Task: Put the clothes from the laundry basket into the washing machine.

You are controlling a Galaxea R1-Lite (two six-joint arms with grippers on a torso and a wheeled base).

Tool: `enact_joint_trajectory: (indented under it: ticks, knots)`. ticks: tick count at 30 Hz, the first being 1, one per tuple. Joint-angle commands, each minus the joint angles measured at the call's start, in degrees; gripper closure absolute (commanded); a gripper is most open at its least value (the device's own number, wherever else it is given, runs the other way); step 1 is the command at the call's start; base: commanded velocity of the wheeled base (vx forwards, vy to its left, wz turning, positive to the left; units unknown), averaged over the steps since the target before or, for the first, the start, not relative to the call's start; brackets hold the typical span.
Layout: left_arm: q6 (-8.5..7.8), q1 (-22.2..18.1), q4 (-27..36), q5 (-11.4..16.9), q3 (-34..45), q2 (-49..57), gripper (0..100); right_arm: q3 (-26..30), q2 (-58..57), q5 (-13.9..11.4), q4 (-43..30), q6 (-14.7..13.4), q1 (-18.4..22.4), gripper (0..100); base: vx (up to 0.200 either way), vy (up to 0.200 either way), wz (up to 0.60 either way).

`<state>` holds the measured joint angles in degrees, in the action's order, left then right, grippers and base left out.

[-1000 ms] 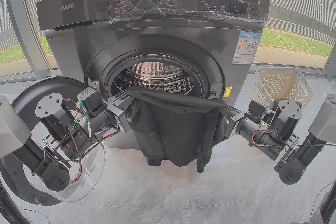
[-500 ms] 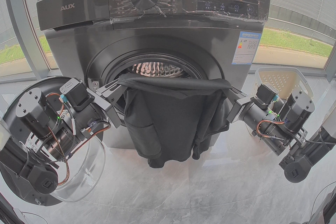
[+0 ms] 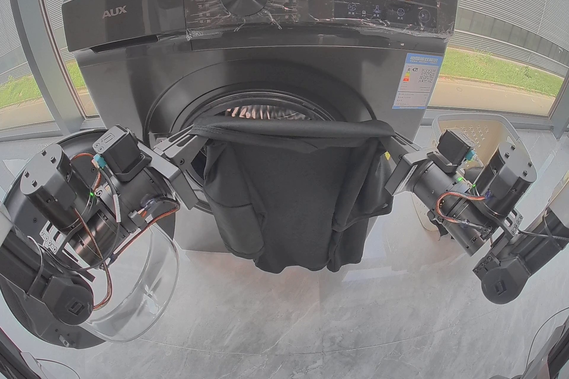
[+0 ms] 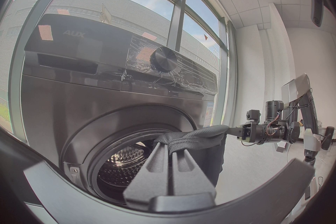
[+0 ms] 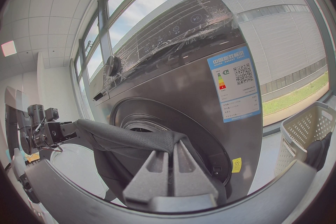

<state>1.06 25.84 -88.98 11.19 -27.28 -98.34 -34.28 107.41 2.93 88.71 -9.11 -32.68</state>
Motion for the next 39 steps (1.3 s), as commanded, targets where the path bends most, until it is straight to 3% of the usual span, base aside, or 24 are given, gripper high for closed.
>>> enact_joint_trajectory:
  ticks: [1, 6, 11, 39]
  knots:
    - [-0.01, -1.2, -0.1, 0.1, 0.0, -0.3, 100, -1.0, -0.8, 0.1, 0.1, 0.1, 0.3, 100, 0.000, 0.000, 0.00]
    - [0.08, -2.3, -0.1, 0.1, -0.1, -0.7, 100, -2.0, -1.9, 0.2, 0.0, 0.1, 0.2, 100, 0.000, 0.000, 0.00]
    - [0.17, -2.9, -0.1, 0.1, -0.1, -1.2, 100, -2.9, -1.9, 2.5, 0.0, 0.1, -0.3, 100, 0.000, 0.000, 0.00]
    - [0.17, -3.9, -0.1, 1.0, -0.1, -1.4, 100, -2.5, -1.9, 2.6, 0.0, -0.2, -0.6, 100, 0.000, 0.000, 0.00]
